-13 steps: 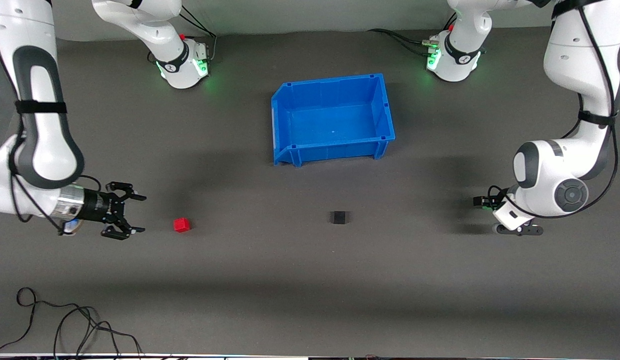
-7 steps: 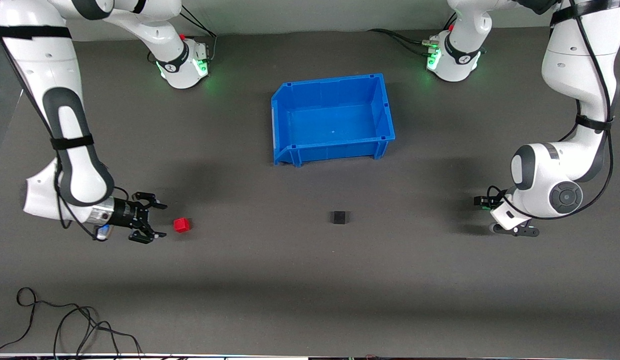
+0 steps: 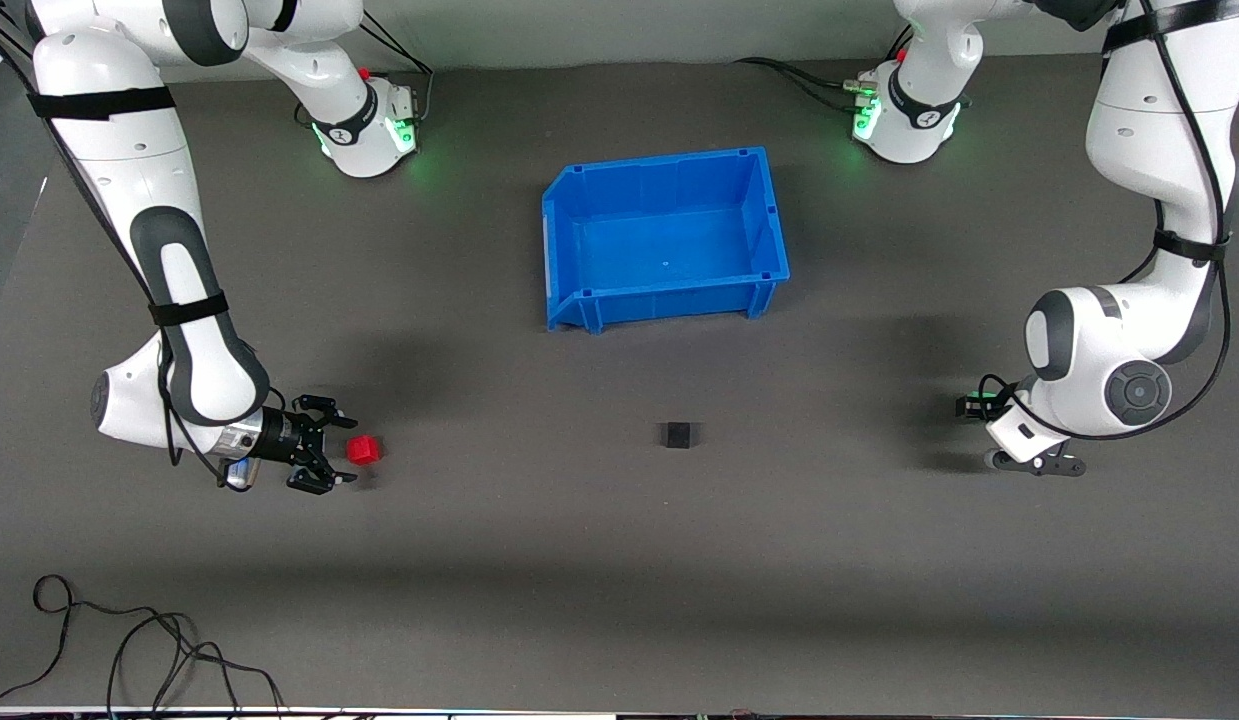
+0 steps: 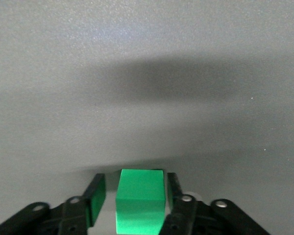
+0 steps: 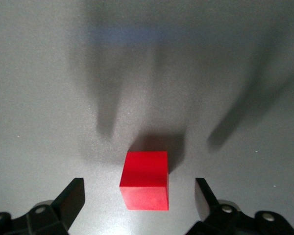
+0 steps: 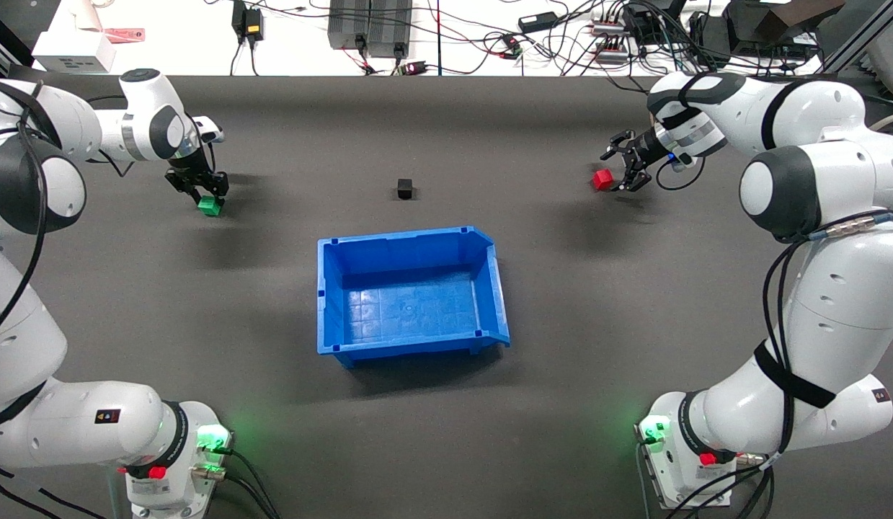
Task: Attach green and red cubes to black cube
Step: 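Grasp the red cube with the right gripper while the left gripper grasps green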
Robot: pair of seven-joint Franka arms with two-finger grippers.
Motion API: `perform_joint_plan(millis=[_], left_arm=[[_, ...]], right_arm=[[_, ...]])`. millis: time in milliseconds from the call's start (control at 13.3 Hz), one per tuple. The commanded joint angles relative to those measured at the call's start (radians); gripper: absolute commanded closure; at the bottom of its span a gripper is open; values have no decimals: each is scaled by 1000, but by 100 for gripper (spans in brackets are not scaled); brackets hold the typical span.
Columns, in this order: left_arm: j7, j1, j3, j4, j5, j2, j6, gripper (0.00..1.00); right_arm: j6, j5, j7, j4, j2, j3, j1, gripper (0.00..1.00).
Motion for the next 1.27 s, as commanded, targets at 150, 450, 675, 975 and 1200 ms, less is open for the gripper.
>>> perform_joint_plan(millis=[150, 450, 675, 975, 1200], left_arm=[[13, 5, -1, 13, 10, 13, 3, 76], [-27, 5, -1, 49, -9, 1, -22, 100], [-260, -26, -10, 208, -37, 10, -232, 100], [-730, -142, -9, 280, -71, 15, -315, 100], [-1025, -191, -12, 281, -162, 6, -313, 100]], right_arm=[[6, 29, -33, 28, 27, -2, -2, 52], [4, 29, -33, 28, 27, -2, -2, 62], [1, 29, -31, 28, 26, -2, -2, 62], [-36, 29, 70, 32, -28, -2, 39, 62], [-40, 27, 260, 52, -69, -4, 136, 62]])
